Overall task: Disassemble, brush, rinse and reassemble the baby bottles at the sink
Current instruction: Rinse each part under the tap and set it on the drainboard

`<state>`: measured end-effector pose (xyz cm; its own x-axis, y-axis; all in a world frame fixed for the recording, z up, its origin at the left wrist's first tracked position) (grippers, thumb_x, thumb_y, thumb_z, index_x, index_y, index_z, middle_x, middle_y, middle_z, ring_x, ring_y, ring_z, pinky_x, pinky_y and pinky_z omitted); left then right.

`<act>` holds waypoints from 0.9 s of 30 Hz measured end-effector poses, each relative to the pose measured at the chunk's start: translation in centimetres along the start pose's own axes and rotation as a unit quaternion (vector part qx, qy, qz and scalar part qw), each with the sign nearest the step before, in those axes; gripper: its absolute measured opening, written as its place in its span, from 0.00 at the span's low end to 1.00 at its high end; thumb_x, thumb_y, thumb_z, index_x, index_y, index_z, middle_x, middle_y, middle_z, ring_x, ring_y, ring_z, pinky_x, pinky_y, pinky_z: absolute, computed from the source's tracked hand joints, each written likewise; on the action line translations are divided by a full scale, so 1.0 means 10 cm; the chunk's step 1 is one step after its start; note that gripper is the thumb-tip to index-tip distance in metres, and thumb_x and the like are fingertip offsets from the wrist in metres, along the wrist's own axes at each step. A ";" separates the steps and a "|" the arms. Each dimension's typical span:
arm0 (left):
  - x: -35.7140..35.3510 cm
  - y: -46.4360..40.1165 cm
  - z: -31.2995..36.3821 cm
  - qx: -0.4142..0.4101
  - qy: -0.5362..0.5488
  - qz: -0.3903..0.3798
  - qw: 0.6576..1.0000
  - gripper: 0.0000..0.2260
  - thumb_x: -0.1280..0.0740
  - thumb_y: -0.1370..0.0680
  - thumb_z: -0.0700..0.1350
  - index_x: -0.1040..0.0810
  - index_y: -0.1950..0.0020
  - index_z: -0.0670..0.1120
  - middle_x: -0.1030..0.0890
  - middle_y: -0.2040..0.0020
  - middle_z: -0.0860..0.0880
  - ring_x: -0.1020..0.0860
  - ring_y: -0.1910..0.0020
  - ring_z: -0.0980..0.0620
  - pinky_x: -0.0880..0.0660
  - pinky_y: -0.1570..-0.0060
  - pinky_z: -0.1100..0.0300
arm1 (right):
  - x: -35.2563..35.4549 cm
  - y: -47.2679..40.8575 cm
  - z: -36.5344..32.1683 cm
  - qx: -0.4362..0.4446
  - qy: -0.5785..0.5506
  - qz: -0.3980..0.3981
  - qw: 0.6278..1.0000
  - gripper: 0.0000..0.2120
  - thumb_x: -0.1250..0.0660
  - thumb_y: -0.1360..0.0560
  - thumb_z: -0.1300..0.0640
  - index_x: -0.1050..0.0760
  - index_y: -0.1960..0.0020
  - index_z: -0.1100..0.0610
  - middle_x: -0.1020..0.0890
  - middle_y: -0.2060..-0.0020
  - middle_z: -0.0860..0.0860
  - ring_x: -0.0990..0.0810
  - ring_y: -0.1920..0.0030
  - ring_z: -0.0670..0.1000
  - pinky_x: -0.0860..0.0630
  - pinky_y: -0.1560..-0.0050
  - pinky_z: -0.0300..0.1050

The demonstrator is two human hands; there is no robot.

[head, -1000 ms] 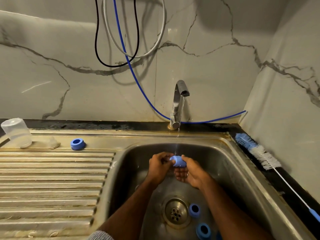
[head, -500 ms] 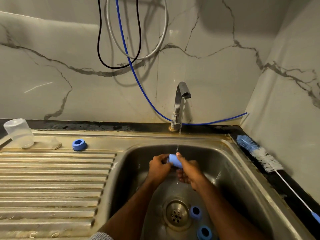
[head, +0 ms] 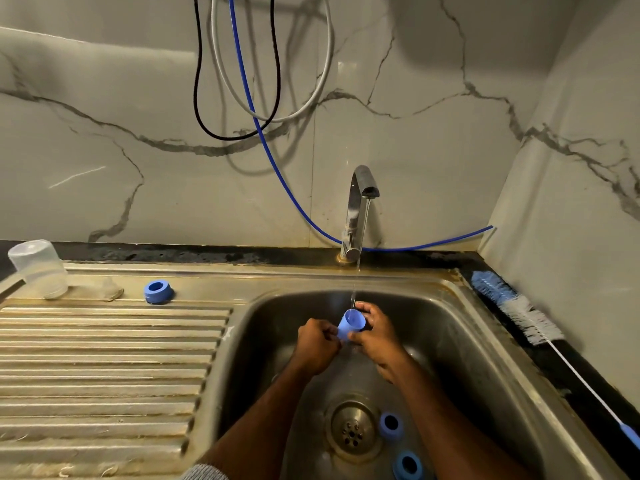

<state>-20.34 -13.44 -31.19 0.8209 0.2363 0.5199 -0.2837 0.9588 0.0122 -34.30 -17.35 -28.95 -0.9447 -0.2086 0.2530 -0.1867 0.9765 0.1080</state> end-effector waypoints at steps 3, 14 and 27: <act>0.00 -0.01 0.00 0.002 -0.004 -0.007 1.000 0.04 0.30 0.26 0.37 0.15 0.54 0.40 0.16 0.64 0.44 0.22 0.67 0.52 0.21 0.62 0.56 | 0.00 -0.03 0.02 0.004 0.008 0.008 1.000 0.26 0.28 0.30 0.73 0.25 0.36 0.55 0.19 0.43 0.54 0.19 0.43 0.54 0.19 0.42 0.53; 0.04 0.05 0.06 0.027 0.017 -0.011 0.999 0.09 0.36 0.23 0.34 0.16 0.59 0.39 0.17 0.63 0.41 0.18 0.68 0.46 0.28 0.77 0.65 | 0.00 -0.04 0.06 0.043 0.098 0.069 0.992 0.25 0.22 0.30 0.57 0.27 0.37 0.54 0.20 0.45 0.54 0.20 0.47 0.54 0.22 0.51 0.46; 0.13 -0.03 0.04 0.042 0.082 0.086 0.992 0.09 0.31 0.28 0.35 0.14 0.56 0.46 0.15 0.60 0.49 0.16 0.57 0.50 0.18 0.50 0.48 | -0.02 0.03 -0.15 0.144 0.165 0.092 0.971 0.26 0.24 0.33 0.69 0.21 0.37 0.56 0.21 0.41 0.52 0.22 0.40 0.52 0.24 0.40 0.43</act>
<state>-19.41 -13.46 -30.17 0.8246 0.4246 0.3738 -0.4613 0.8872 0.0098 -33.77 -17.11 -27.55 -0.8406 0.0110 0.5416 -0.1355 0.9637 -0.2299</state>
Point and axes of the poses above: each hand's wrist, its own y-axis away from the middle knuckle, its own x-axis out of the back of the hand, z = x × y, the point moved 2 cm from there along -y, towards the middle knuckle
